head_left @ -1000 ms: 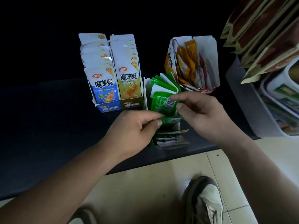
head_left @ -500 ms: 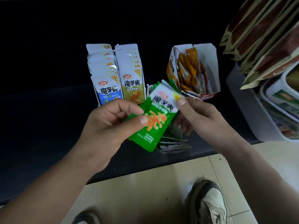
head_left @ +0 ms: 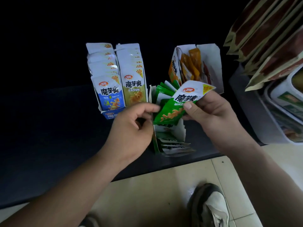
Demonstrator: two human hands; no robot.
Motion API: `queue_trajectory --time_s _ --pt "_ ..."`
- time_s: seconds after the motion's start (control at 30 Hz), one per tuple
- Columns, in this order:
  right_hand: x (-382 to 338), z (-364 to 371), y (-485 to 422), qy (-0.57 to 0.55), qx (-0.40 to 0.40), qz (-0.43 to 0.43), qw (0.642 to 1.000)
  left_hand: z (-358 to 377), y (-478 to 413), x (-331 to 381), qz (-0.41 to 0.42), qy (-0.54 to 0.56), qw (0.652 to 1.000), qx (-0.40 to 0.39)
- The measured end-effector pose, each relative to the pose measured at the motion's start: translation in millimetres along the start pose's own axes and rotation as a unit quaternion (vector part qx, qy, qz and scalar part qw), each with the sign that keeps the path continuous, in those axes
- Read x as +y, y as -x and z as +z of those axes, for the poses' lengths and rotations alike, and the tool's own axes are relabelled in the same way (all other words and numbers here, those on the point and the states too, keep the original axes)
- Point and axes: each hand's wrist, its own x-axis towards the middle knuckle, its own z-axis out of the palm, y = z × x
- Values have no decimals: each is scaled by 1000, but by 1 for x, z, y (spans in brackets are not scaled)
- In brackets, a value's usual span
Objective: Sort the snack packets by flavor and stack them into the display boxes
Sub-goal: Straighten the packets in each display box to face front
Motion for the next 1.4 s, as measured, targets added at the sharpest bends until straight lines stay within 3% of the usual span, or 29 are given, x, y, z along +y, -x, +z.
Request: queue_trajectory --time_s 0.2,0.37,0.57,0.67,0.93,1.03,1.4 --pt "-1 -10 -5 58 -36 -55 996 2 9 0 -20 -8 998 -63" --pt "8 -17 -1 220 -76 -64 971 2 13 0 -2 -13 998 -59" --pt "4 -20 2 136 -85 -7 987 -3 11 -2 0 3 999 -32" --pt "-3 -18 0 89 -51 18 995 -3 -3 6 -14 22 999 -22" --pt "7 -5 0 87 20 35 995 8 -18 7 -29 -30 997 -60" --pt "6 -4 1 73 18 55 996 9 -14 8 -36 -39 993 -108" --pt "-1 1 8 126 19 142 982 -22 12 13 -51 187 981 -9"
